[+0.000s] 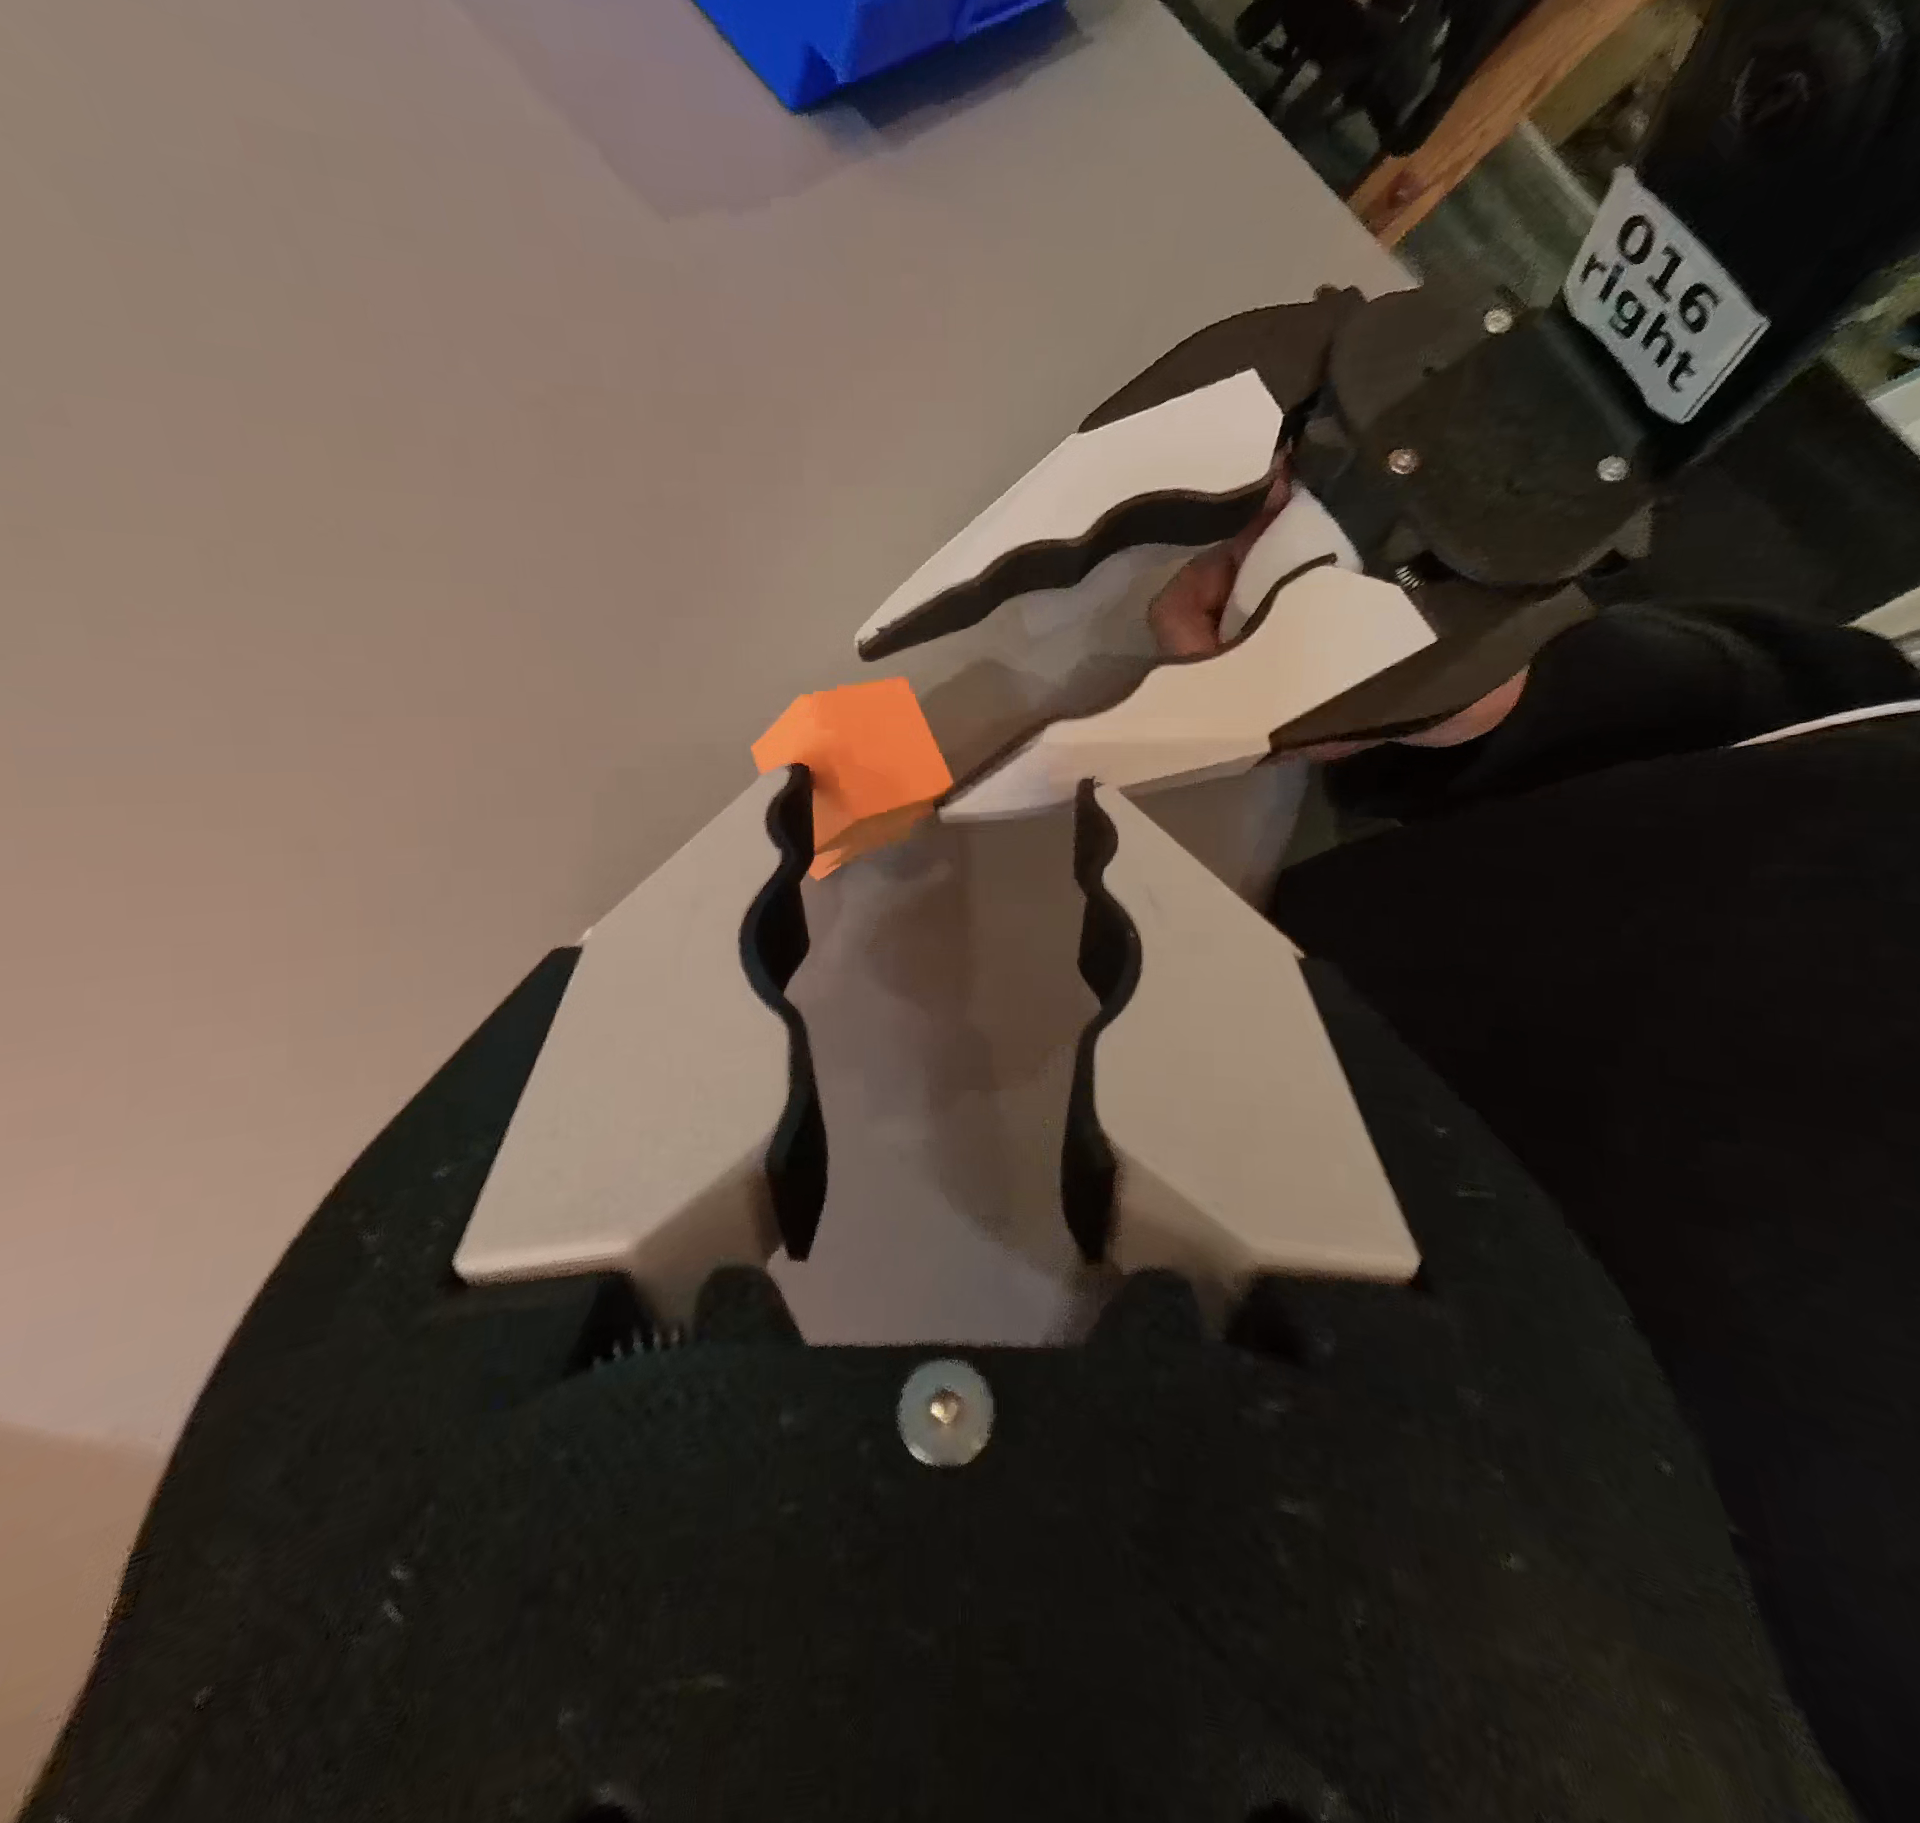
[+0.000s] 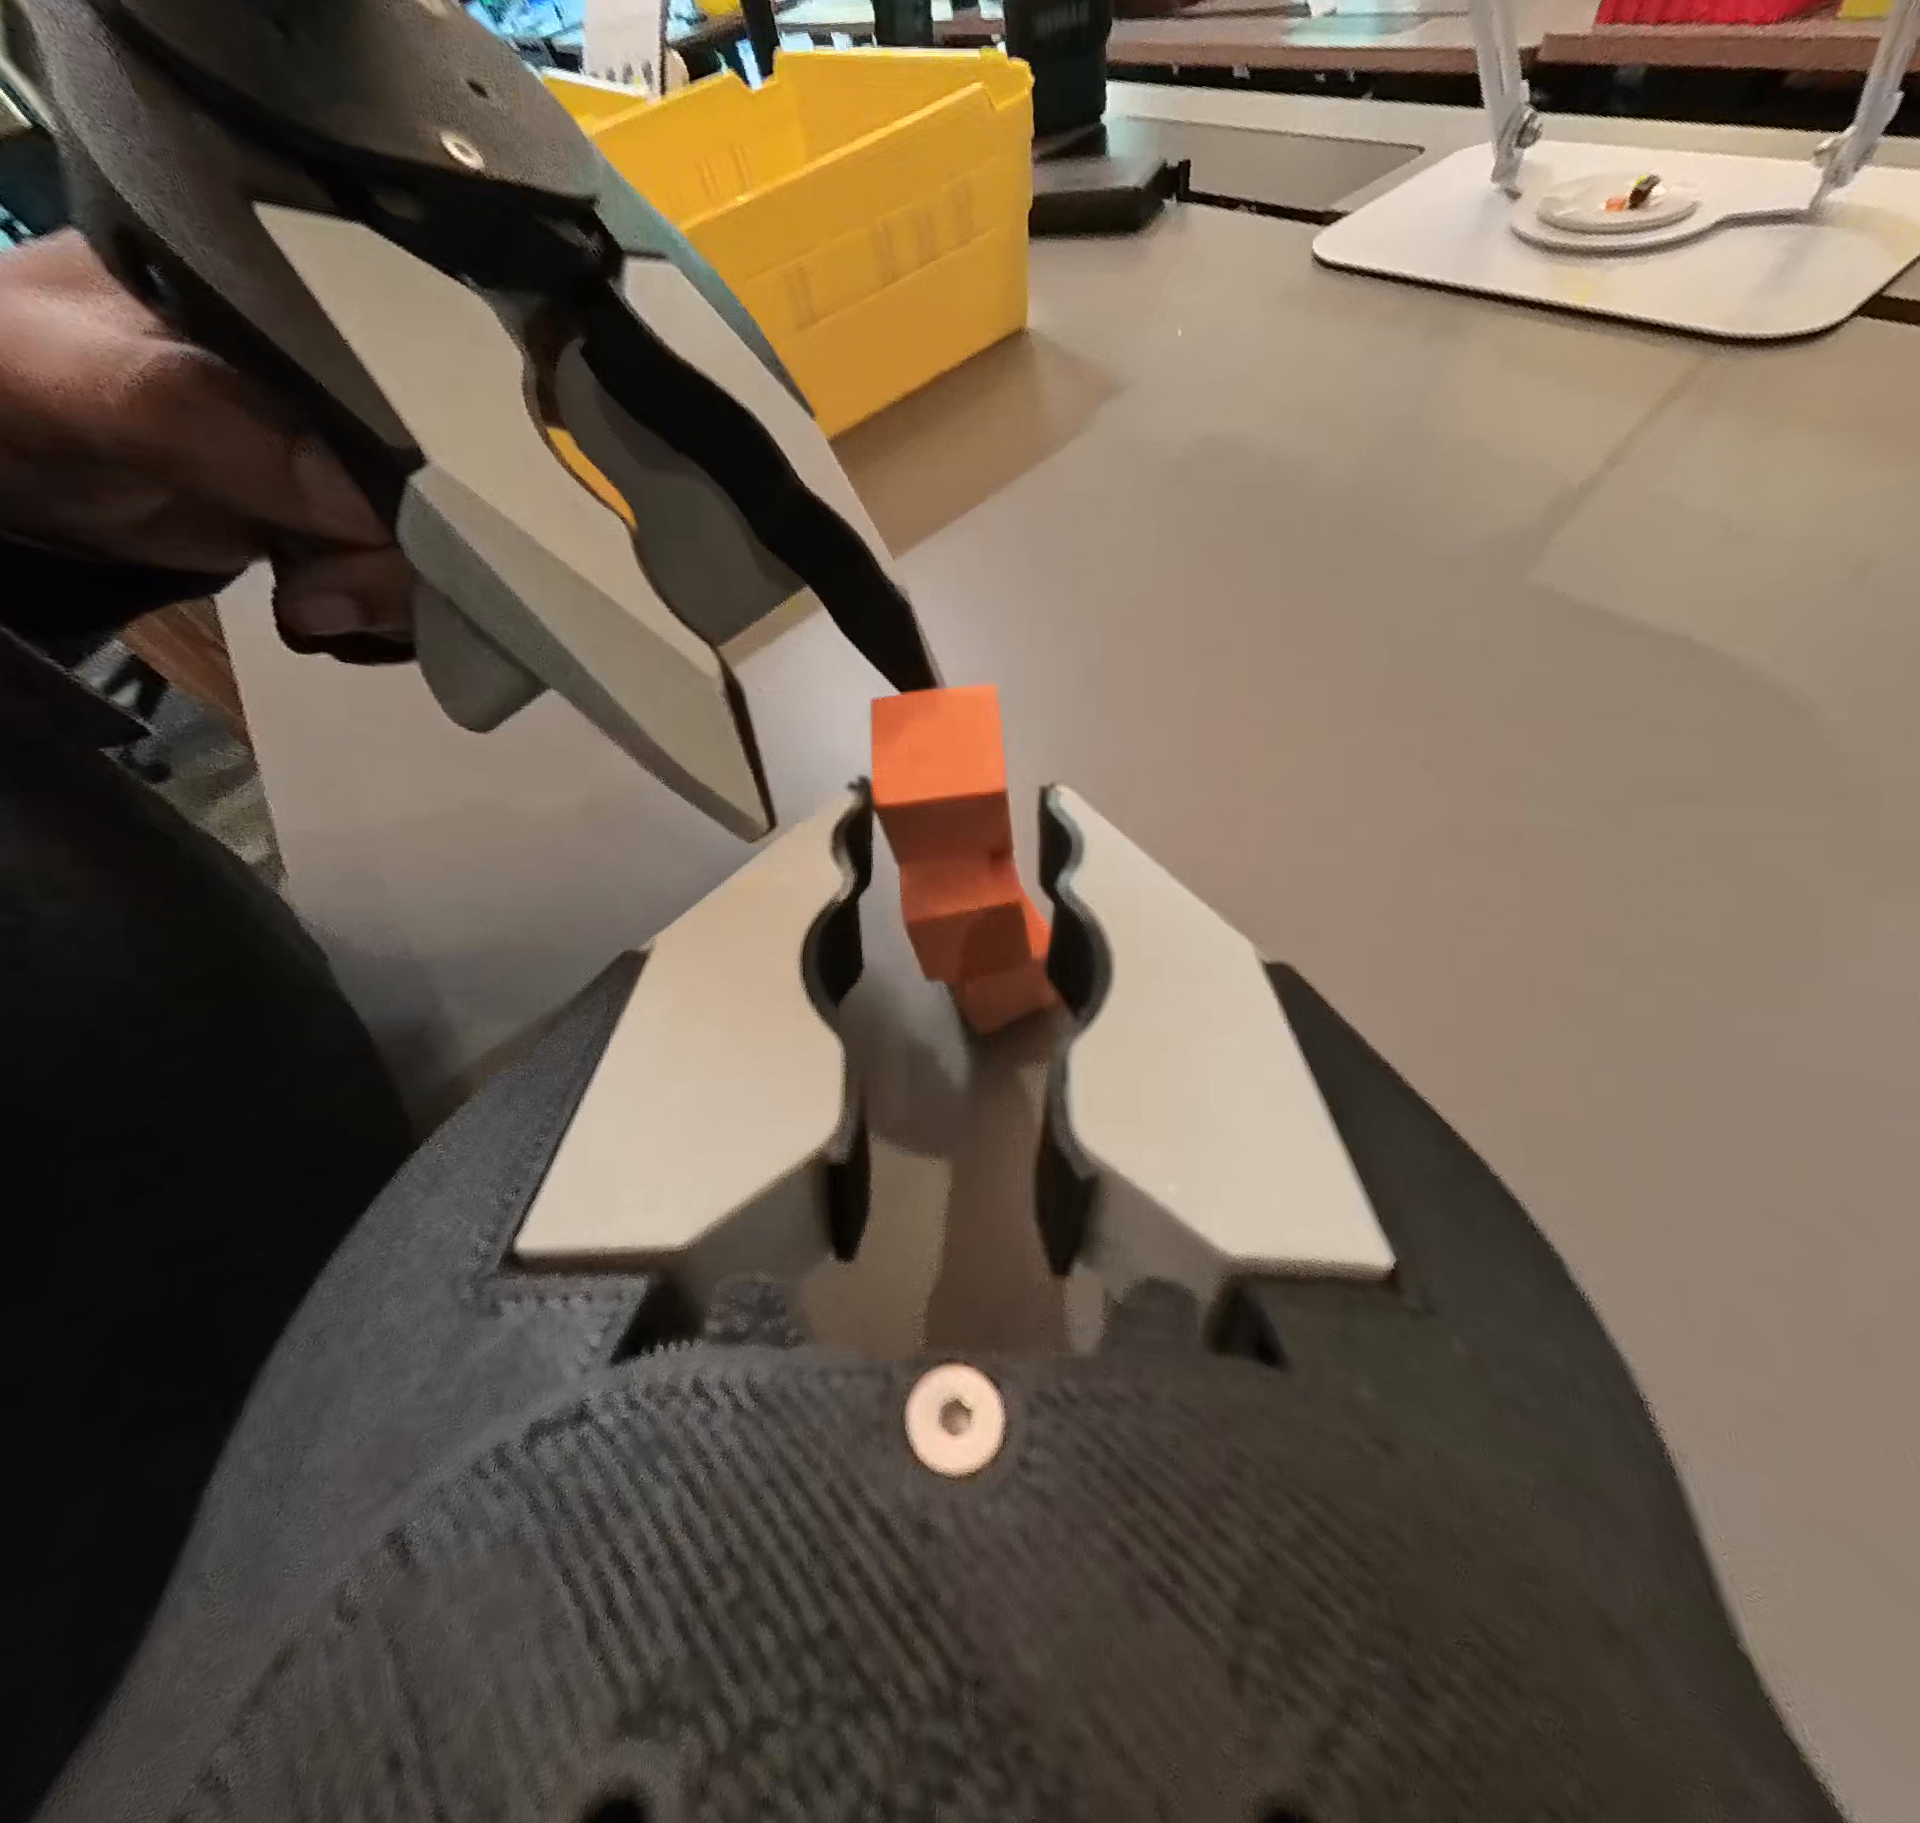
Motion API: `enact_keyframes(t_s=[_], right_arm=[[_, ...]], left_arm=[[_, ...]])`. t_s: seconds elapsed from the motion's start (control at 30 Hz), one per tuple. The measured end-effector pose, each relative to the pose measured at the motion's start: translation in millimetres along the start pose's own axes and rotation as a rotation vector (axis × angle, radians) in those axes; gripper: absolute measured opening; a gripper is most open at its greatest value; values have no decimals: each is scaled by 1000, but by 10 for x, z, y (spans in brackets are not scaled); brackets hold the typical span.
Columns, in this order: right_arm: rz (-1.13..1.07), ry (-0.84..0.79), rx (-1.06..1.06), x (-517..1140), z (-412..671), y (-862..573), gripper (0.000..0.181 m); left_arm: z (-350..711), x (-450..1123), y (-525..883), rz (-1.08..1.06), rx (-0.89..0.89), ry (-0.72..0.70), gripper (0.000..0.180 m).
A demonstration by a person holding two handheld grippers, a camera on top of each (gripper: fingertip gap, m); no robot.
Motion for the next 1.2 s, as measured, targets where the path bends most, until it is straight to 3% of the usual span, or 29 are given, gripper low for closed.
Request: enact_keyframes(t_s=[0.43, 0.63, 0.9, 1.2], right_arm=[[-34, -89, -12, -164, 189, -56, 24], [-32, 19, -82, -130, 75, 7, 24], [-10, 17, -45, -27, 5, 19, 25], [-42, -45, -11, -187, 120, -2, 43]], left_arm=[[30, -104, 31, -75, -67, -86, 53], [-74, -111, 81, -100, -112, -76, 55], [-109, -202, 125, -54, -102, -83, 55], [-10, -593, 230, 66, -64, -182, 55]])
Point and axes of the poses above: each gripper's, where its closed fingertips meet, x out along the fingers, z out of its top, y = z × x across the jaws, the point moved 6 cm from there along -x, back along the fingers, and after that the axes turned 7 degrees about z, right-handed, at the moved point
